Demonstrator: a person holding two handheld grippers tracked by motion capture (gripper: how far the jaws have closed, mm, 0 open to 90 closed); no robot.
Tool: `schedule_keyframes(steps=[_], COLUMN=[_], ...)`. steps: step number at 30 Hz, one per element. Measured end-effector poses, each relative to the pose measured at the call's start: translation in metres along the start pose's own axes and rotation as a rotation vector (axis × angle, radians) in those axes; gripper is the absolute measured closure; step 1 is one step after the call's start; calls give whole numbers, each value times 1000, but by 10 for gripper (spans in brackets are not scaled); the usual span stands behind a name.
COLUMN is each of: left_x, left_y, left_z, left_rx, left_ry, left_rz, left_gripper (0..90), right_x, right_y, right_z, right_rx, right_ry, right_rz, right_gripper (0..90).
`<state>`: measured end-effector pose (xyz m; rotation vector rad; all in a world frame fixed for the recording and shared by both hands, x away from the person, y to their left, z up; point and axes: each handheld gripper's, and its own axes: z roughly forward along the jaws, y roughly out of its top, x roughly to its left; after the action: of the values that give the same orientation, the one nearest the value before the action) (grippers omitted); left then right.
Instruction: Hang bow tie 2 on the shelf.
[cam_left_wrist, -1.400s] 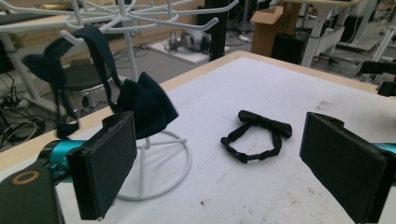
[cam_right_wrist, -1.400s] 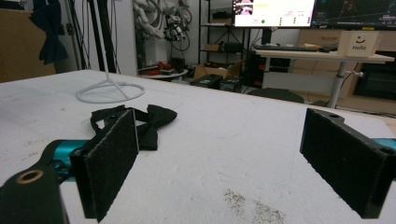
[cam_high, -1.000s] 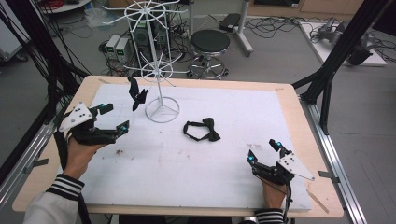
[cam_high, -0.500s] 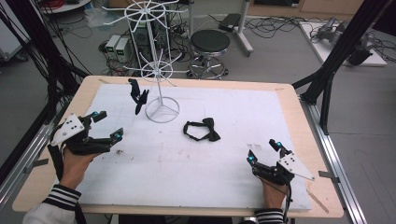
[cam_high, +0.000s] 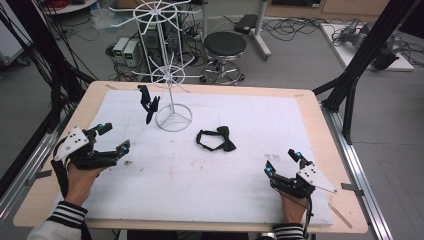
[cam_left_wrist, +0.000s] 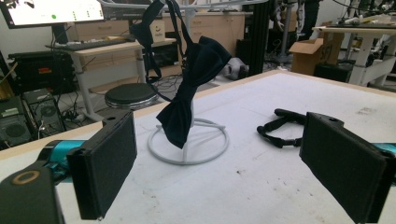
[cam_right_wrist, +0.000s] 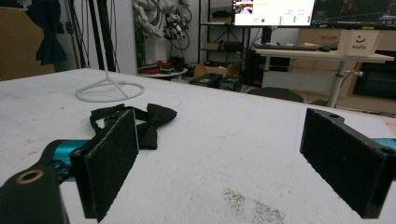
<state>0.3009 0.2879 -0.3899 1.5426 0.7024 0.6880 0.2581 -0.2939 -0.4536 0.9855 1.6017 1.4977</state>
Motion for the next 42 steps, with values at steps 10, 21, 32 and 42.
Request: schedule_keyframes(steps=[10, 21, 32, 42], left_x=[-4, -10, -3, -4], left_y=[3, 2, -8, -13], left_z=[0, -6, -12, -12], left_rx=[-12, -63, -81, -87], left_ry=[-17, -41, -41, -29], left_rz=[10, 28, 0, 4], left_gripper=[116, 116, 116, 116], right_x=[0, -1, 4, 7], right_y=[0, 0, 13, 35], right_z=[0, -1, 5, 16], right_rx=[-5, -6, 5, 58], right_ry=[-4, 1, -14, 22], right_rz=[3, 12, 2, -23], right_gripper=[109, 109, 109, 109])
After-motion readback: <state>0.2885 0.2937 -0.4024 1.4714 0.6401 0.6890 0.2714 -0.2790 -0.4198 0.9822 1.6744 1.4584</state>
